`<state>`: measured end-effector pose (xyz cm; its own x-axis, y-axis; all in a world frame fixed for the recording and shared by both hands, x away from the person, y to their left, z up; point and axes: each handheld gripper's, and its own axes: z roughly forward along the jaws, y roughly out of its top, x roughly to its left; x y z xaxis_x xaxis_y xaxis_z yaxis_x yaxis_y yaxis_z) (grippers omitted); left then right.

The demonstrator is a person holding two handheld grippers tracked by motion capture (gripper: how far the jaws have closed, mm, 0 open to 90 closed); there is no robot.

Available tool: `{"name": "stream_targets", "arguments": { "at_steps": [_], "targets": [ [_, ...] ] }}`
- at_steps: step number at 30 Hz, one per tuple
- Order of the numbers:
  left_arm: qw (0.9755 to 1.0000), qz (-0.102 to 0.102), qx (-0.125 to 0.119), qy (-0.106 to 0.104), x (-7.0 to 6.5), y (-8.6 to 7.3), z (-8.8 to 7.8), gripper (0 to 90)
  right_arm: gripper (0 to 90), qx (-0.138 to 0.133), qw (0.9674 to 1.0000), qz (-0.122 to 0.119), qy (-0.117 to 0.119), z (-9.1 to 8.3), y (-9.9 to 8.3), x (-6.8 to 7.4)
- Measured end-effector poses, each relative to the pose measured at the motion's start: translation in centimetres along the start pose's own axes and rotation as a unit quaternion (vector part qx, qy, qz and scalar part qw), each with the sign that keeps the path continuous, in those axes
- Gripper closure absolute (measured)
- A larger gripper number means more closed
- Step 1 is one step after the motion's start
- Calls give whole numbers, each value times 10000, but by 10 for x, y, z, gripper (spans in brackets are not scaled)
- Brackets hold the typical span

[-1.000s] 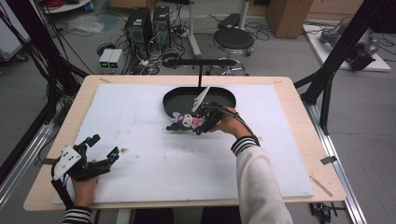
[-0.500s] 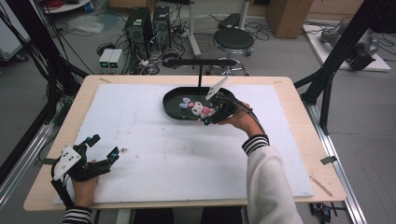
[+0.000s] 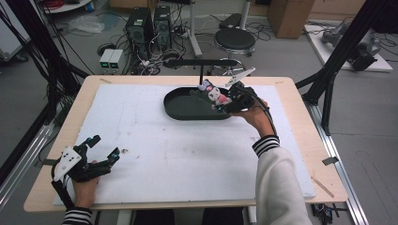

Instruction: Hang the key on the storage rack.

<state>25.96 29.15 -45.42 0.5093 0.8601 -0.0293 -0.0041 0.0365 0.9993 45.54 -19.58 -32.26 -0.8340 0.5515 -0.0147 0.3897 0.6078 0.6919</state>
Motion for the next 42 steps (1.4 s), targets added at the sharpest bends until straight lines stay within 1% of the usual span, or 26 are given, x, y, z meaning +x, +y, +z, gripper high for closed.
{"name": "stream_targets", "arguments": {
  "at_steps": [2, 3, 4, 5, 6, 7, 8, 10, 11, 12, 13, 15, 18, 19, 22, 24, 25, 27, 29, 31, 34, 36, 38, 40, 41, 42],
  "targets": [
    [10000, -1, 1, 0, 0, 0, 0, 122, 527, -68, 9998, 98, -135, -4, -2, -2],
    [10000, 2, 1, 0, 0, 0, 0, 122, 527, -166, 9994, 231, -210, -8, -3, -5],
    [10000, -1, 1, -2, 0, 0, 0, 122, 527, -166, 9994, 231, -210, -8, -3, -5],
    [10000, 3, 4, -1, 0, 0, 0, 122, 527, -246, 9987, 297, -328, -12, -4, -7],
    [10000, 2, 2, 1, 0, 0, 0, 122, 527, -246, 9987, 297, -328, -12, -4, -7],
    [10000, 0, 1, -2, 0, 0, 0, 122, 527, -291, 9983, 364, -355, -15, -5, -8],
    [10000, 6, 2, 0, 0, 0, 0, 122, 527, -362, 9972, 467, -463, -19, -6, -10],
    [10000, 1, 2, -5, 0, 0, 0, 122, 527, -415, 9967, 522, -473, -21, -7, -12],
    [10000, 11, 2, -2, 0, 0, 0, 122, 527, -466, 9958, 617, -482, -23, -8, -13],
    [10000, 2, 2, -4, 0, 0, 0, 122, 527, -506, 9945, 716, -567, -25, -8, -13],
    [10000, 3, 1, -5, 0, 0, 0, 122, 527, -529, 9941, 733, -603, -27, -9, -15],
    [10000, 11, 5, -4, 0, 0, 0, 122, 527, -589, 9917, 863, -749, -32, -11, -16],
    [10000, 12, 4, -3, 0, 0, 0, 122, 527, -659, 9896, 943, -865, -36, -12, -18],
    [10000, 17, 5, -3, 0, 0, 0, 122, 527, -659, 9896, 943, -865, -36, -12, -18],
    [10000, 16, 6, -4, 0, 0, 0, 122, 527, -700, 9879, 1013, -941, -39, -14, -20],
    [10000, 15, 5, -4, 0, 0, 0, 122, 527, -712, 9861, 1079, -1042, -41, -15, -21],
    [10000, 17, 5, -3, 0, 0, 0, 122, 527, -712, 9861, 1079, -1042, -41, -15, -21],
    [10000, 16, 4, -3, 0, 0, 0, 122, 527, -763, 9847, 1084, -1129, -43, -15, -21],
    [10000, 15, 3, -3, 0, 0, 0, 122, 527, -815, 9822, 1162, -1235, -44, -16, -23],
    [10000, 16, 3, -4, 0, 0, 0, 122, 527, -837, 9818, 1179, -1234, -44, -16, -23],
    [10000, 10, -1, -1, 0, 0, 0, 122, 527, -882, 9796, 1215, -1333, -44, -16, -24],
    [10000, 10, 0, -1, 0, 0, 0, 122, 527, -878, 9791, 1223, -1367, -45, -16, -24],
    [10000, 4, -3, -1, 0, 0, 0, 122, 527, -892, 9771, 1302, -1430, -45, -17, -25],
    [10000, 9, 0, 0, 0, 0, 0, 122, 527, -915, 9765, 1307, -1446, -45, -17, -26],
    [10000, 12, 1, -1, 0, 0, 0, 122, 527, -959, 9753, 1295, -1511, -45, -17, -26],
    [10000, 12, 2, 0, 0, 0, 0, 122, 527, -962, 9749, 1300, -1530, -45, -16, -26]
  ]
}}
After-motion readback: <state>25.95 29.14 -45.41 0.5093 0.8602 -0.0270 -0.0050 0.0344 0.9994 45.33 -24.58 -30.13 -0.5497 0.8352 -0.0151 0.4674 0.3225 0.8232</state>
